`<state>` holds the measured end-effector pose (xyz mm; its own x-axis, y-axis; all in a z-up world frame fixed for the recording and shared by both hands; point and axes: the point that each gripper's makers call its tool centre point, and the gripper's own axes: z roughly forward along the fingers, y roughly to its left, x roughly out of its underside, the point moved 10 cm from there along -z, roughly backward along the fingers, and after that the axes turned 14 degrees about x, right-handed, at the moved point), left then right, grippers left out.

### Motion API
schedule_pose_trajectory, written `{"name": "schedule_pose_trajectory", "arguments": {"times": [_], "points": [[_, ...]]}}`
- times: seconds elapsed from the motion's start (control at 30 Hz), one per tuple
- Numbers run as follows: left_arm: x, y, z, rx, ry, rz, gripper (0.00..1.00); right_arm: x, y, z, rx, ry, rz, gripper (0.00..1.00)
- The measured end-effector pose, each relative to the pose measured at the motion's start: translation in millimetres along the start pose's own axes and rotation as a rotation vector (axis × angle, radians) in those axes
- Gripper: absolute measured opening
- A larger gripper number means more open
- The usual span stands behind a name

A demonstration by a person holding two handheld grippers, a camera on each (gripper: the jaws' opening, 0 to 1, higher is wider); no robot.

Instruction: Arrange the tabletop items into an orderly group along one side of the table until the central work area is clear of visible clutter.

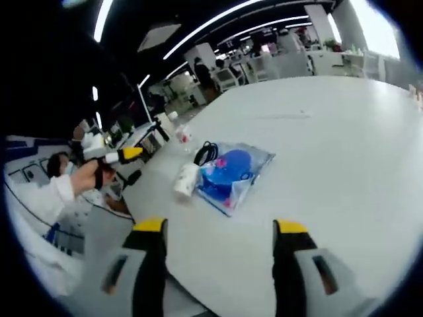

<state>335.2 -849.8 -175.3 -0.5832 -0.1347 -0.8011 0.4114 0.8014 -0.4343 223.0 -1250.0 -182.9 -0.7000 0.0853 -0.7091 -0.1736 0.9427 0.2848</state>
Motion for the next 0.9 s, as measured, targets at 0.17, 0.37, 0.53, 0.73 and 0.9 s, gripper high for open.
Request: {"name": "schedule_pose_trajectory", "arguments": {"times": [0.17, 0.37, 0.53, 0.73, 0.9], "points": [[-3.6, 3.8, 5, 0.024, 0.045, 0.002, 0.83, -3.2, 4, 9, 0.01, -0.007, 0.05, 0.62], [-7.2, 12.3, 22, 0.054, 0.078, -0.006, 0.77, -14.3, 16, 20, 0.01, -0.013, 0.058, 0.61], [-8.4, 15.4, 38, 0.086, 0.101, -0.008, 0.75, -31.0, 29, 32, 0.003, -0.023, 0.036, 0.6], [-9.6, 22.4, 57, 0.115, 0.133, -0.016, 0.7, -51.7, 41, 54, -0.015, -0.026, -0.001, 0.59], [-7.1, 30.3, 71, 0.128, 0.154, -0.017, 0.62, -66.3, 51, 69, -0.023, -0.031, -0.031, 0.56]]}}
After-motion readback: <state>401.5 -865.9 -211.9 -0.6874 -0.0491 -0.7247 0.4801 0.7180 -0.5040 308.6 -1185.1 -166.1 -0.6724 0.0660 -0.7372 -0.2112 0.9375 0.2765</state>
